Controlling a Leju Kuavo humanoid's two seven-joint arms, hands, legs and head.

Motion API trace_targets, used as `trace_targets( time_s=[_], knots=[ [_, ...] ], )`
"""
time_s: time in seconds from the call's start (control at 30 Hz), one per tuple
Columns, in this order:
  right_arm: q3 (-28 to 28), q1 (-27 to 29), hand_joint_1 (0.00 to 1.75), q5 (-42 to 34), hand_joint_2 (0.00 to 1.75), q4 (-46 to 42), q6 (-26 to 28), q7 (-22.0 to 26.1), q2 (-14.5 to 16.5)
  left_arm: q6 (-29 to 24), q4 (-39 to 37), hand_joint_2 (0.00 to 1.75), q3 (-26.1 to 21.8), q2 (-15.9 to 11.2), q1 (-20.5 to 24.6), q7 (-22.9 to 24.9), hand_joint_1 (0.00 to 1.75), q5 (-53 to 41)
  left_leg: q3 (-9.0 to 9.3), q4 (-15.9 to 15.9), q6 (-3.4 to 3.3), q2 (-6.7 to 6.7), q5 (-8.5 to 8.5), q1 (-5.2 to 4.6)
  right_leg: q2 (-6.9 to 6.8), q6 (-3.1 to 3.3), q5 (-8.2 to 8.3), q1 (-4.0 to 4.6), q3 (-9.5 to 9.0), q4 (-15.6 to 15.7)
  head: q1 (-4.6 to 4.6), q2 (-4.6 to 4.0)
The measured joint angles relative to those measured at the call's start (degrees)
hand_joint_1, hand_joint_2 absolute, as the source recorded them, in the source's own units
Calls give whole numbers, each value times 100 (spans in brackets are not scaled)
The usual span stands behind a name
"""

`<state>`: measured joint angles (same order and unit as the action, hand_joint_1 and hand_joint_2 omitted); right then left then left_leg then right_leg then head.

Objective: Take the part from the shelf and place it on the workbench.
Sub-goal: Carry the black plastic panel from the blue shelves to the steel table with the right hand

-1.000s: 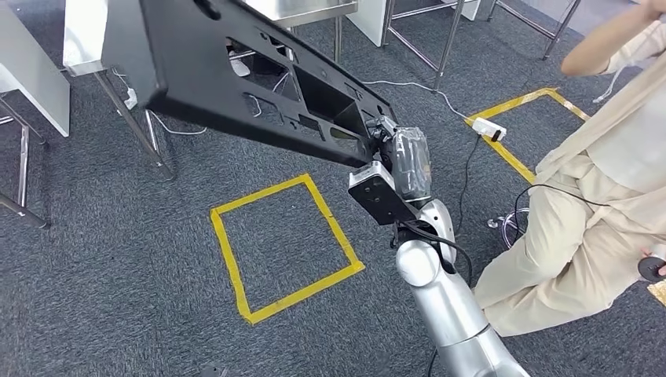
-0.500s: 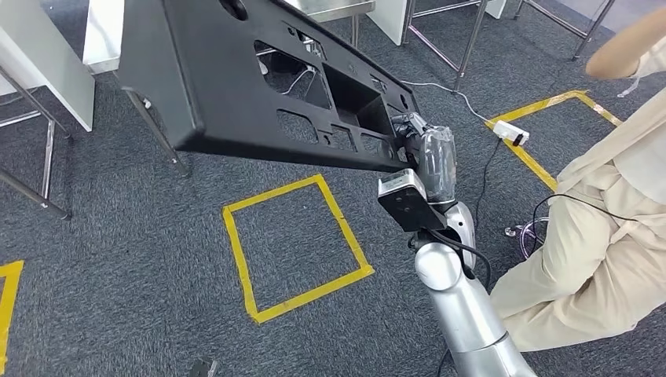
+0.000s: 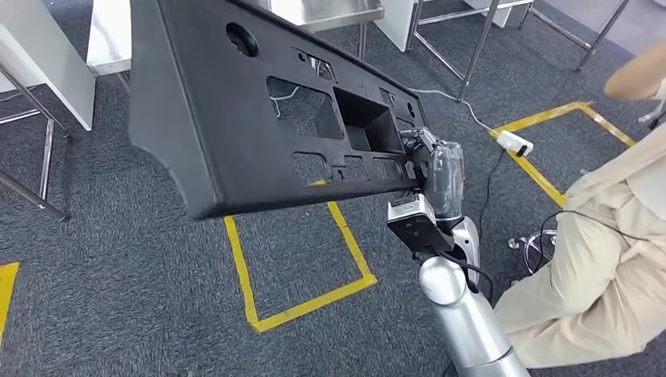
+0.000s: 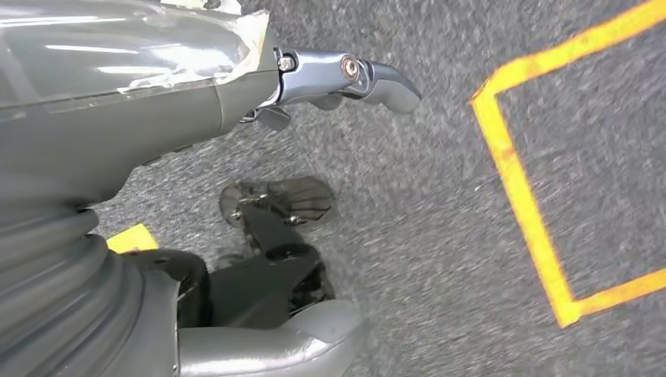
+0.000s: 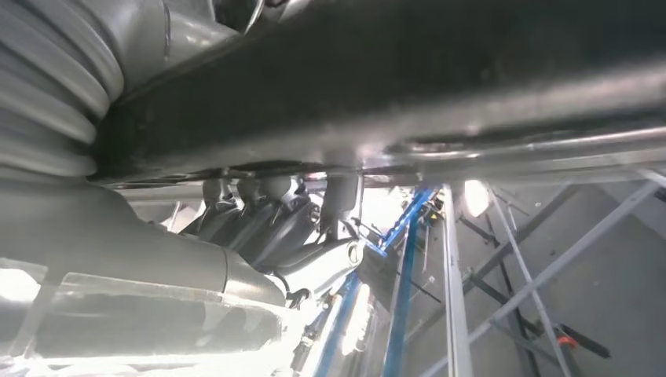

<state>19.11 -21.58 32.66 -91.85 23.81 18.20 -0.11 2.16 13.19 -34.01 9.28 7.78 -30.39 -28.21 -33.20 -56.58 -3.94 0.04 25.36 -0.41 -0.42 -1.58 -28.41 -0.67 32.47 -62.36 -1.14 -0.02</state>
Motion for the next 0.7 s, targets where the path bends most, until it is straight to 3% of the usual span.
trace_targets(
  time_s=[0.07, 0.13, 0.2, 0.27, 0.3, 0.33, 0.4, 0.47, 0.53, 0.57, 0.63, 0.67, 0.7],
  knots=[
    [1, -2, 175, -34, 175, -3, 35, 22, -38, 13, 1, 175, -26, -1, -2, -65, 0, 3, 111, 15, -33, -22, 53, 6, 16, 1, -192, -15, 377, -599, 19, 0],
    [4, 14, 175, -78, 175, -19, 92, 30, -97, 32, 4, 175, -38, -2, 5, -162, 0, 3, 208, 14, -26, -59, 145, 8, 19, -42, -345, -28, 791, -1059, 30, 0],
    [6, 16, 175, -102, 175, -82, 114, -33, -156, 48, 9, 175, -39, -2, 32, -197, 0, 3, 359, 10, 10, -103, 272, 18, 18, -119, -255, -46, 913, -869, 37, 0],
    [6, 8, 175, -108, 175, -164, 110, -95, -200, 55, 11, 175, -40, -5, 73, -189, 0, 5, 539, -2, 75, -128, 438, 26, 6, -237, 216, -75, 777, -161, 51, 0],
    [9, 1, 175, -112, 175, -190, 110, -107, -218, 55, 13, 175, -42, -10, 92, -183, 0, 7, 607, -9, 111, -133, 521, 24, -4, -228, 409, -72, 701, 121, 61, 0],
    [14, -2, 175, -116, 175, -209, 110, -110, -230, 54, 18, 175, -43, -14, 111, -177, 0, 8, 654, -13, 147, -130, 597, 16, -2, -178, 558, -63, 637, 295, 63, 1],
    [24, -19, 175, -129, 175, -236, 118, -113, -250, 53, 38, 175, -44, -22, 142, -167, 0, 10, 687, -58, 196, -121, 650, 11, 18, 26, 541, -41, 556, 337, 54, 1],
    [25, -48, 175, -136, 175, -259, 139, -113, -259, 52, 61, 175, -43, -39, 176, -162, 0, 10, 499, -424, 245, -99, 517, 30, 40, 146, 476, -62, 459, 349, 38, 1],
    [29, -70, 175, -142, 175, -266, 171, -109, -257, 52, 69, 175, -42, -54, 203, -156, 0, 10, 11, -1132, 313, -68, 400, 60, 45, 220, 368, -80, 329, 369, 29, 1],
    [31, -73, 175, -152, 175, -267, 186, -106, -257, 52, 69, 175, -42, -55, 205, -151, 0, 10, -266, -1466, 349, -55, 474, 74, 47, 241, 301, -80, 255, 374, 25, 0],
    [34, -69, 175, -175, 175, -265, 204, -102, -259, 52, 69, 175, -42, -58, 187, -140, 0, 10, -720, -1789, 388, -41, 881, 93, 60, 247, 164, -75, 84, 375, 24, 0],
    [34, -67, 175, -189, 175, -263, 215, -98, -259, 52, 69, 175, -41, -59, 179, -134, 0, 16, -862, -1764, 387, -37, 1055, 97, 72, 242, 93, -70, -20, 374, 23, 0],
    [34, -66, 175, -199, 175, -261, 225, -94, -259, 52, 69, 175, -42, -62, 175, -131, 0, 25, -934, -1610, 365, -34, 1091, 93, 82, 236, 20, -60, -130, 374, 22, 0]
  ],
)
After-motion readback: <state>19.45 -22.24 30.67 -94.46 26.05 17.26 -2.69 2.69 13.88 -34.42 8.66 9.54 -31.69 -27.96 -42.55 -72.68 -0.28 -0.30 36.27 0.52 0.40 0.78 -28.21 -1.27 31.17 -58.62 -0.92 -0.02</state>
